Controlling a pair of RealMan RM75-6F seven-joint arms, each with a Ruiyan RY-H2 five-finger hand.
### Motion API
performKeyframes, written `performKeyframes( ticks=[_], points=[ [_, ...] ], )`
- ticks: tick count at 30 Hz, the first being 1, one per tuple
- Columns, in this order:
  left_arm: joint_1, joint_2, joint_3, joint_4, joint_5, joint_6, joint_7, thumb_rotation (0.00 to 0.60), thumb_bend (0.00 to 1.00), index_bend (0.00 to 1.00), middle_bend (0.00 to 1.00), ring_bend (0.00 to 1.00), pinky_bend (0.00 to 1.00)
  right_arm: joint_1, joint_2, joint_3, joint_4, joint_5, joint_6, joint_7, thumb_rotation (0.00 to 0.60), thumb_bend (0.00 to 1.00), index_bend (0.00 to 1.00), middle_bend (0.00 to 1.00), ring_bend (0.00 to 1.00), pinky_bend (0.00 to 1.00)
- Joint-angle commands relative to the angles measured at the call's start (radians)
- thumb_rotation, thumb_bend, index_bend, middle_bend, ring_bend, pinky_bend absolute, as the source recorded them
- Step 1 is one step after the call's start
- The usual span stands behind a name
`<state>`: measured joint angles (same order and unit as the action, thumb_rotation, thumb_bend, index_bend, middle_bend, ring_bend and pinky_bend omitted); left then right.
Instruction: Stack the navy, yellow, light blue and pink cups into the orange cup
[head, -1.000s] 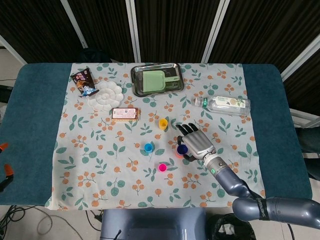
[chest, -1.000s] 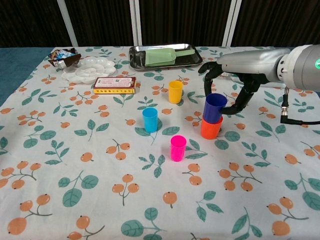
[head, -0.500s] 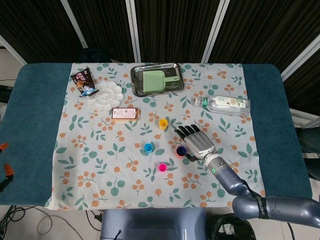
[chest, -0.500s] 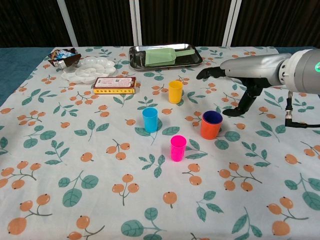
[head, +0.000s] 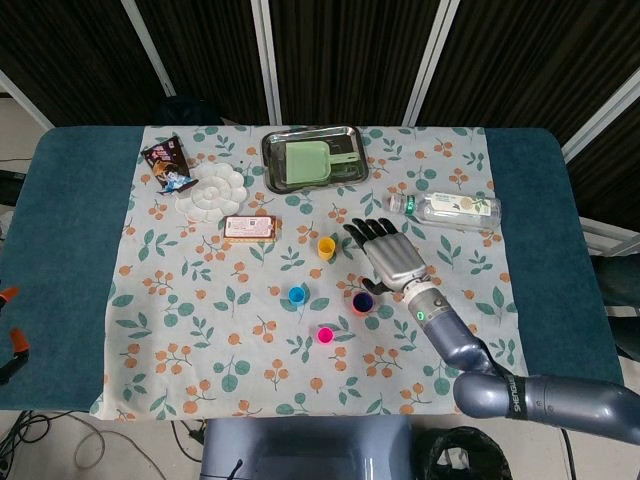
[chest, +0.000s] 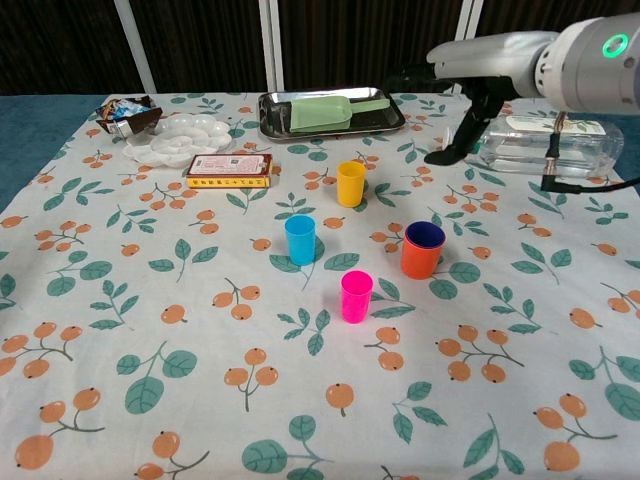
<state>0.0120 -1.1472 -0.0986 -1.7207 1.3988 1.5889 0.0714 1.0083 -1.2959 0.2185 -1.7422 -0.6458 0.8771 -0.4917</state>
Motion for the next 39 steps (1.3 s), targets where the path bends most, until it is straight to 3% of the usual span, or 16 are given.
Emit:
performKeyframes(
  ticks=[1,11,16,26,39],
  points=[
    [0.0,-0.002,-0.003,-0.001,-0.009,-0.002,-0.005,0.6,0.61,0.2,0.08,0.0,0.0,0.06,-0.027,0.03,0.064,0.067,-0.049,-0.015,0.6,0.4,0.08,0.0,0.02,0.07],
    [-0.001,-0.002,-0.008,-0.001,-0.022,-0.009,-0.014,0.6,0.61,0.2,0.08,0.0,0.0,0.173,-0.181,0.037,0.305,0.236,-0.127,-0.037,0.6,0.41,0.17,0.0,0.02,0.06],
    [-0.002,-0.004,-0.006,0.001,-0.022,-0.013,-0.01,0.6,0.61,0.2,0.08,0.0,0.0,0.204,-0.245,0.026,0.404,0.259,-0.157,-0.042,0.6,0.41,0.18,0.0,0.02,0.06],
    [-0.003,-0.003,-0.008,0.005,-0.025,-0.012,-0.011,0.6,0.61,0.2,0.08,0.0,0.0,0.228,-0.331,0.004,0.525,0.267,-0.183,-0.042,0.6,0.4,0.22,0.0,0.02,0.06],
    [-0.003,-0.002,-0.009,0.007,-0.03,-0.014,-0.006,0.6,0.61,0.2,0.08,0.0,0.0,0.227,-0.384,-0.014,0.606,0.257,-0.207,-0.028,0.6,0.41,0.28,0.0,0.02,0.06]
  ],
)
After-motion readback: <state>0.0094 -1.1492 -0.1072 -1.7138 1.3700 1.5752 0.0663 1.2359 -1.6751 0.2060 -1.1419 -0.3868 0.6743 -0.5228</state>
